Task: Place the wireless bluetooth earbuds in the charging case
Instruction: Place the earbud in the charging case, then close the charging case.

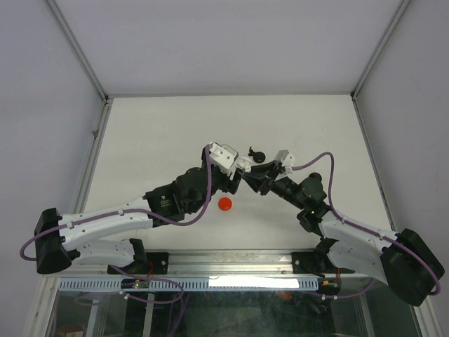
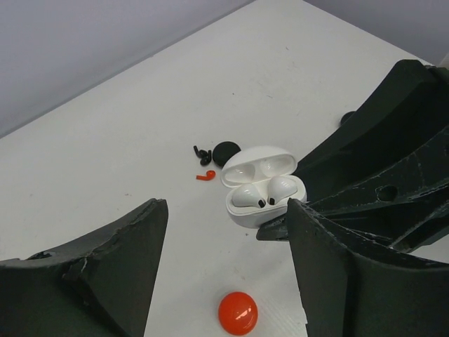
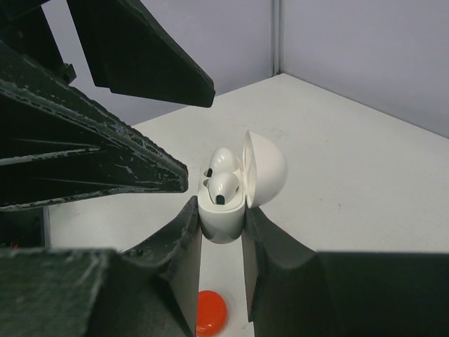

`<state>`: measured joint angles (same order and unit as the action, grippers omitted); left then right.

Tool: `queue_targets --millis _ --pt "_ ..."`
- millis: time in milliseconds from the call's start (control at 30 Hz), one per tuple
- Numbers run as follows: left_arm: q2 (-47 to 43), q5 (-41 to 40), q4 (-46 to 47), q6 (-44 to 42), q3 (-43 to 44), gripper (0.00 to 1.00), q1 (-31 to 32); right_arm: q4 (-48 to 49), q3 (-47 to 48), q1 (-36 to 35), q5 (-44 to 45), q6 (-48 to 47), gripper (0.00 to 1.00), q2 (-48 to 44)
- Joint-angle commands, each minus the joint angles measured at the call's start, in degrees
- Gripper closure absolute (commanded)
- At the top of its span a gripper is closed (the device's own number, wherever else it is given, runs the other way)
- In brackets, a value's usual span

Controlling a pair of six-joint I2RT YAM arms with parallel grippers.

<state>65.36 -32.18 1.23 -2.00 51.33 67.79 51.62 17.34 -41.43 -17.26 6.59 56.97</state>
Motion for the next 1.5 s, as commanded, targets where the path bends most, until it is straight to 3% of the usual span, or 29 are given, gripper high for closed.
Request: queue_targets --millis 0,200,300,533,667,933,1133,1467 --pt "1.04 0.65 1.49 0.68 3.77 0.30 -0.36 3.63 1.45 0.16 -0.51 0.24 1.00 -0.22" --pt "0.90 0.58 1.20 2.36 4.76 0.27 -1.51 3.12 1.17 0.19 -0.91 0.47 1.00 -0.69" --pt "-1.13 5.54 -0.46 6.06 4.68 0.26 -4.85 2.71 1.11 0.29 -1.36 0.85 1.00 -0.81" --pt "-4.83 23.38 -3.74 16.70 3.47 0.21 -15.66 3.76 1.67 1.07 -4.42 3.00 1.00 0.33" --pt "-4.44 37.71 -3.48 22.08 2.34 0.18 -23.01 4.80 2.24 1.24 -6.41 4.38 1.00 1.64" --pt "-1.13 61.10 2.88 30.78 -0.18 0.16 -31.21 6.84 2.86 1.22 -9.36 6.21 1.00 2.98" --pt "2.87 71.37 9.97 36.11 -2.37 0.20 -33.86 7.72 3.59 1.29 -10.73 7.19 1.00 3.99" --pt "5.36 79.60 17.44 38.80 -3.51 0.24 -33.87 10.78 4.95 1.35 -13.09 10.02 1.00 7.27"
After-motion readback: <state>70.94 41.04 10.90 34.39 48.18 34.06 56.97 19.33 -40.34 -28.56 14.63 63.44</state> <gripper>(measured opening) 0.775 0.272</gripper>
